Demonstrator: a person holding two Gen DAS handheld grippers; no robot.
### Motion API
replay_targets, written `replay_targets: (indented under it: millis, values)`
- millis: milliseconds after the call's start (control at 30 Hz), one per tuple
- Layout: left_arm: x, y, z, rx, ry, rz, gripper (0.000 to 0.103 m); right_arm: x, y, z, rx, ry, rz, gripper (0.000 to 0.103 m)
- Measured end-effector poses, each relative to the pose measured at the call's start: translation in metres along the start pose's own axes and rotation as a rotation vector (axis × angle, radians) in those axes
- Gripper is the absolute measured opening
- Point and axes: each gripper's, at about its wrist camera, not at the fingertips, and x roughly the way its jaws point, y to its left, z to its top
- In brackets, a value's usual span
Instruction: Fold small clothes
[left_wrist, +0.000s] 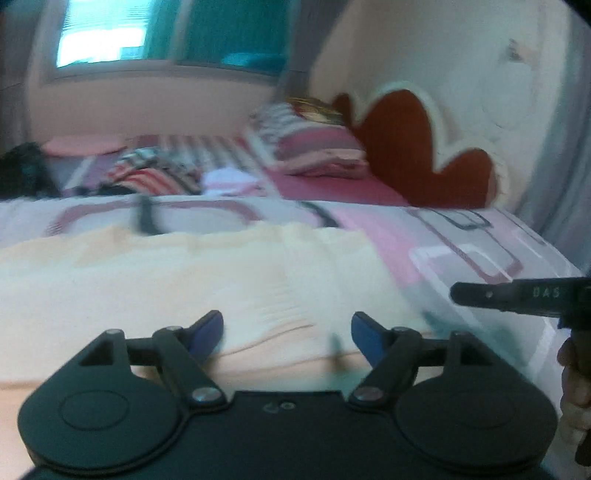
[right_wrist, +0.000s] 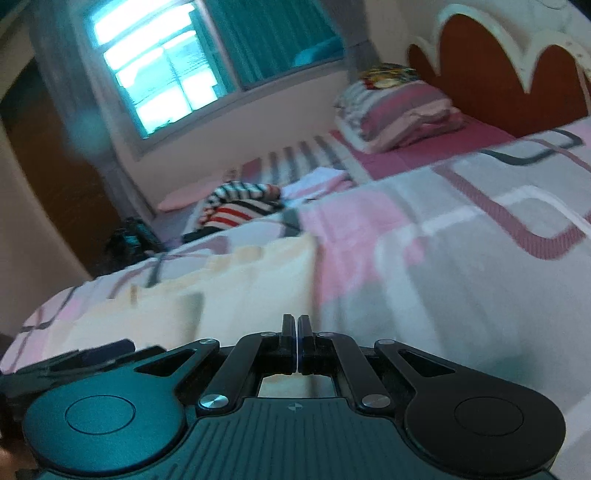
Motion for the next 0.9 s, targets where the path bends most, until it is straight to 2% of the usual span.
replay_targets:
  millis: [100,233,267,400,500,533,567,600,633,833,900]
  values:
    - [-0.033,0.038,-0.011,-0.074,-0.02,0.124,0.069,0.009,0.018,0.001,-0.031,0.018,0.062,0.0]
    - [-0.075,0.088,-0.032,-0.116,-0.041,0.352,0.066,0.035,0.035,-0.006,-0.044,0.074,0.102,0.0]
    - [-0.082,0.1,-0.037,-0.127,-0.039,0.388,0.065,0.042,0.04,-0.007,-0.048,0.085,0.107,0.0]
    - [-0.089,0.139,-0.041,-0.221,-0.005,0.421,0.062,0.068,0.056,-0.011,-0.029,0.107,0.14,0.0]
    - [-0.086,0.146,-0.036,-0.211,0.004,0.424,0.063,0.084,0.064,-0.012,0.001,0.132,0.164,0.003]
    - [-0.085,0.145,-0.034,-0.208,0.002,0.426,0.063,0.087,0.066,-0.013,0.006,0.135,0.155,0.02]
    - [-0.084,0.147,-0.032,-0.209,0.001,0.419,0.063,0.088,0.068,-0.013,0.006,0.129,0.153,0.046]
    - [-0.084,0.147,-0.032,-0.209,0.0,0.417,0.064,0.087,0.069,-0.013,0.006,0.115,0.148,0.054]
    - [-0.083,0.148,-0.031,-0.207,0.001,0.418,0.064,0.086,0.07,-0.013,0.001,0.099,0.145,0.056]
    - [-0.083,0.148,-0.038,-0.196,0.002,0.406,0.063,0.1,0.065,-0.011,0.054,0.15,0.17,0.054]
    - [-0.077,0.147,-0.038,-0.179,0.014,0.408,0.063,0.105,0.069,-0.01,0.046,0.155,0.184,0.026]
